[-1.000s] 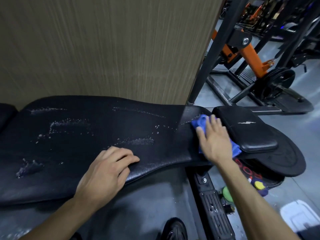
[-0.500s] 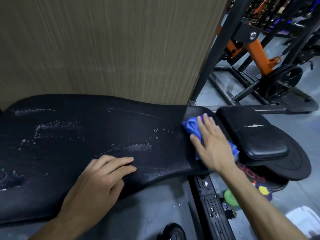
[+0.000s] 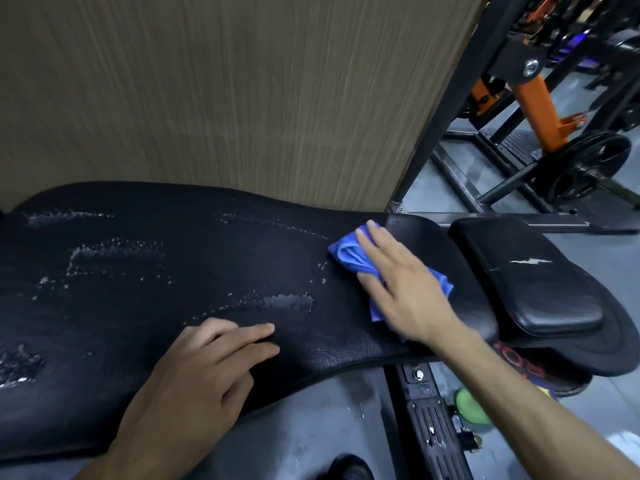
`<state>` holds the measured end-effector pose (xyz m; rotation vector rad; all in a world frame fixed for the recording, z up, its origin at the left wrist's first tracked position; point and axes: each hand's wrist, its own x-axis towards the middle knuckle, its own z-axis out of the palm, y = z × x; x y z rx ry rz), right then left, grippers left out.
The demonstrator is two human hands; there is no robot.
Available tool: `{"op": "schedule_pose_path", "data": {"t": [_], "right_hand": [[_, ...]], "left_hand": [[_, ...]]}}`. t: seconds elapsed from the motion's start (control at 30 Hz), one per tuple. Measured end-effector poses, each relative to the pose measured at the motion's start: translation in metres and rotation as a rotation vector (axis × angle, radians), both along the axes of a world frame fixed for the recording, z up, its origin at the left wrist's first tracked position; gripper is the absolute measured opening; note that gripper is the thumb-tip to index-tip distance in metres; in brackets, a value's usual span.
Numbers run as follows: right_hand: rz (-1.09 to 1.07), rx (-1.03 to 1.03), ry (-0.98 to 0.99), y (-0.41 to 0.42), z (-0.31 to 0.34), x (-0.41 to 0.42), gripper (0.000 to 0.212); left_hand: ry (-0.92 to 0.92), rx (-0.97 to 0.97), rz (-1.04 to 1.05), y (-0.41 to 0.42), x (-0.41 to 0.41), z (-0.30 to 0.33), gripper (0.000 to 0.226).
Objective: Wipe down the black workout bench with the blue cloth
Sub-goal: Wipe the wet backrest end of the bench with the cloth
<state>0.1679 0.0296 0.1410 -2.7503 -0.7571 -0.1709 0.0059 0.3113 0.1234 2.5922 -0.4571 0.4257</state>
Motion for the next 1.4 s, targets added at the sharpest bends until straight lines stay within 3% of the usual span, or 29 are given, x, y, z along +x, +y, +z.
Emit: {"op": "schedule_pose_path", "data": {"t": [0.07,0.2,0.27,0.43,0.5,0.6,0.67,0.8,0.9,0.97,1.07,1.17,1.33,1.4], "right_hand": [[-0.078,0.038,0.003,-0.026,0.0,0.023,0.063],[-0.536,0.041,0.073,-0.04,0.009,0.099,0.05],[-0.455,-0.001,0.06,-0.006,0.005,0.1,0.06],[0.14,0.027,0.03,0.031,0.003,0.005,0.062],[0.104,0.06,0.043,0.004,0.003,0.018,0.061],[-0.263,0.096,0.056,-0.02,0.007,0.084,0.058],[-0.376,0.028,0.041,0.005,0.006,0.099,0.054],[0.04,0.019,0.002,0.073,0.003,0.029,0.064],[0.261,0.022,0.052,0.053,0.007,-0.022,0.059],[0.187,0.043,0.079,0.018,0.01,-0.012,0.061],[-0.155,0.078,0.096,-0.027,0.011,0.024,0.069],[-0.327,-0.017,0.074,-0.013,0.004,0.029,0.062],[-0.043,-0.062,0.016,0.085,0.001,-0.056,0.074],[0.111,-0.066,0.013,0.101,0.003,-0.105,0.069]], "left_hand": [[-0.001,-0.002,0.006,0.0,0.0,0.0,0.039],[-0.017,0.011,0.008,-0.001,0.001,0.0,0.038],[-0.015,0.017,0.005,-0.001,0.0,0.001,0.038],[-0.033,0.011,-0.005,0.0,0.002,-0.001,0.039],[-0.039,0.008,-0.006,0.001,0.002,-0.002,0.039],[-0.045,0.026,0.0,0.0,0.0,-0.002,0.037],[-0.05,0.014,0.009,0.0,0.0,0.0,0.036],[-0.036,0.005,0.013,-0.001,-0.003,0.005,0.036],[-0.002,0.018,0.013,-0.001,-0.003,0.009,0.039],[0.016,0.042,0.005,0.001,-0.005,0.01,0.042],[0.009,0.098,-0.021,0.011,-0.016,0.016,0.041],[0.005,0.087,0.007,0.031,-0.035,0.019,0.035],[0.023,0.101,0.053,0.06,-0.058,0.016,0.029],[-0.012,0.101,0.07,0.065,-0.062,0.02,0.027]]}}
